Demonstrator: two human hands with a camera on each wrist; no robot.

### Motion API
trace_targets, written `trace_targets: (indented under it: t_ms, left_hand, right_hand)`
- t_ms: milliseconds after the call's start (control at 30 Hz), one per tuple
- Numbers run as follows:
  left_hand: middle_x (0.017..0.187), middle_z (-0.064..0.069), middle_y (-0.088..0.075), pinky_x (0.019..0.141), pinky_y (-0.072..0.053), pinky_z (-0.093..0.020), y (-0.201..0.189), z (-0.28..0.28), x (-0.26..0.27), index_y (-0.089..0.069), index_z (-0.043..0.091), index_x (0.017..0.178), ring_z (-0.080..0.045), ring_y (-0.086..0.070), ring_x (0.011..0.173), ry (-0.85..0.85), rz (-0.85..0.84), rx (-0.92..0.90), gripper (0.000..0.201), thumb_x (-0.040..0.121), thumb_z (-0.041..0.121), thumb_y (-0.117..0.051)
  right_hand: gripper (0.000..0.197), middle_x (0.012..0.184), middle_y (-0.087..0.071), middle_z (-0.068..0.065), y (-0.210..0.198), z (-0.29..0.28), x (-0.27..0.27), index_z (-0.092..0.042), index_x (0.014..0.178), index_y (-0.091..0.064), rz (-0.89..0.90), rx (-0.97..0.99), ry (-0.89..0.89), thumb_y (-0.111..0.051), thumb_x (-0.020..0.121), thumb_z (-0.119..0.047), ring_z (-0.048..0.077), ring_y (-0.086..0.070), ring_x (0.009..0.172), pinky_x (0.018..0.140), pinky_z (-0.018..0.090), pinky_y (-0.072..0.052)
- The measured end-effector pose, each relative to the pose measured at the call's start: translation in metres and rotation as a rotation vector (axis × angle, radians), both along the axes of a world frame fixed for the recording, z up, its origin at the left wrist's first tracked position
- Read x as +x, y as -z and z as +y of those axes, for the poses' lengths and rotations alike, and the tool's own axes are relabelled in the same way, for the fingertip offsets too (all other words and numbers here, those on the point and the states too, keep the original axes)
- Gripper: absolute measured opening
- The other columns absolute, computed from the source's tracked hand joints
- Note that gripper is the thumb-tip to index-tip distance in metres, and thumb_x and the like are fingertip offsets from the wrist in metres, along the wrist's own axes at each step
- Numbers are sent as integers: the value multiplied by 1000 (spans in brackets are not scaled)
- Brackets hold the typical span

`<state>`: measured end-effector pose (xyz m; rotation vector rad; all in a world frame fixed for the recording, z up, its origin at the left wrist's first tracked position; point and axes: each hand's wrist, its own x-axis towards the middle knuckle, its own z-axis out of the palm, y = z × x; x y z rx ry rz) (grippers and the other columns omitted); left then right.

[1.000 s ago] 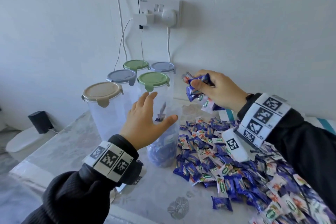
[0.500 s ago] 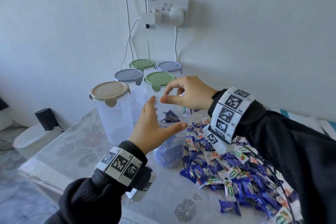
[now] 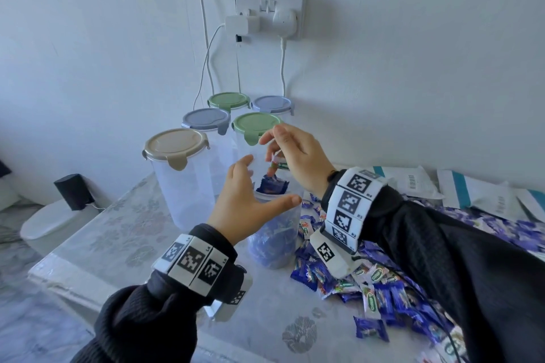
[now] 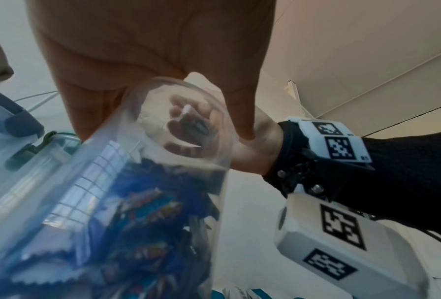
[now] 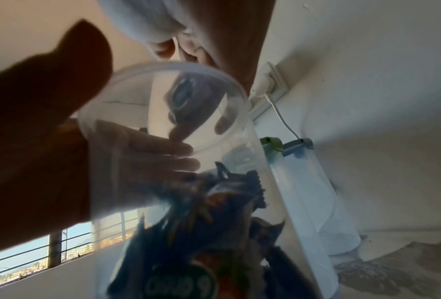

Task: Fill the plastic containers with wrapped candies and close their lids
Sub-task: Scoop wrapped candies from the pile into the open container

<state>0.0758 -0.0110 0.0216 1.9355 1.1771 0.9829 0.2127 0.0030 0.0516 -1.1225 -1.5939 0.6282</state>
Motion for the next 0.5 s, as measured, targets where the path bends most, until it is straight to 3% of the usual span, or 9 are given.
trace_targets:
  t_ms: [67, 133, 200, 267, 367, 433, 500]
  left_hand:
    - [149, -1, -25, 93, -29, -17, -2, 0, 0, -20, 10, 145, -4, -34, 123, 0, 52, 13, 115, 53, 58, -69]
    - [152, -2, -18, 100, -26, -19, -5, -1, 0, -18, 10, 146, -12, -27, 135, -16, 158, 44, 114, 57, 61, -67]
    - [154, -6, -14, 110, -21, -29, -7, -3, 1, -17, 10, 147, -19, -17, 141, -49, 272, 101, 112, 61, 65, -64]
    - [151, -12, -20, 111, -21, -33, -7, -7, 4, -24, 10, 145, -26, -20, 139, -76, 312, 253, 99, 72, 62, -66]
    - [124, -10, -49, 95, -29, -20, -7, -20, 17, -50, 11, 126, -19, -42, 113, -60, 193, 570, 60, 75, 42, -56]
    - [101, 1, -53, 82, -34, -15, -4, -35, 32, -57, 13, 110, -8, -45, 91, 70, 90, 624, 37, 78, 31, -56]
    - [90, 7, -51, 74, -39, -17, 5, -47, 49, -58, 16, 104, -2, -42, 80, 251, 87, 543, 27, 79, 27, -60]
  right_hand:
    - [40, 72, -70, 3, 1, -6, 4, -13, 97, -60, -33, -34, -35, -30, 99, -40, 18, -69, 74, 82, 29, -52]
    - [41, 76, -74, 0, 2, -14, 10, -24, 97, -60, -99, -59, -37, -26, 94, -48, 13, -68, 90, 95, 31, -43]
    - [42, 83, -75, -1, 3, -26, 21, -25, 100, -60, -116, -79, -20, -25, 93, -47, 12, -66, 97, 97, 31, -40]
    - [36, 92, -73, -2, 4, -42, 35, -22, 102, -61, -108, -72, 20, -31, 96, -41, 8, -65, 97, 92, 27, -44]
    - [16, 101, -68, -4, 12, -72, 65, -23, 105, -59, -170, -95, 110, -45, 99, -25, -5, -61, 85, 75, 14, -45]
    - [14, 108, -66, -3, 23, -92, 91, -25, 108, -58, -315, -184, 157, -49, 97, -25, -1, -60, 95, 81, 12, -44]
    - [20, 118, -62, -4, 36, -115, 118, -31, 115, -55, -513, -327, 175, -52, 95, -31, 6, -56, 110, 91, 19, -44]
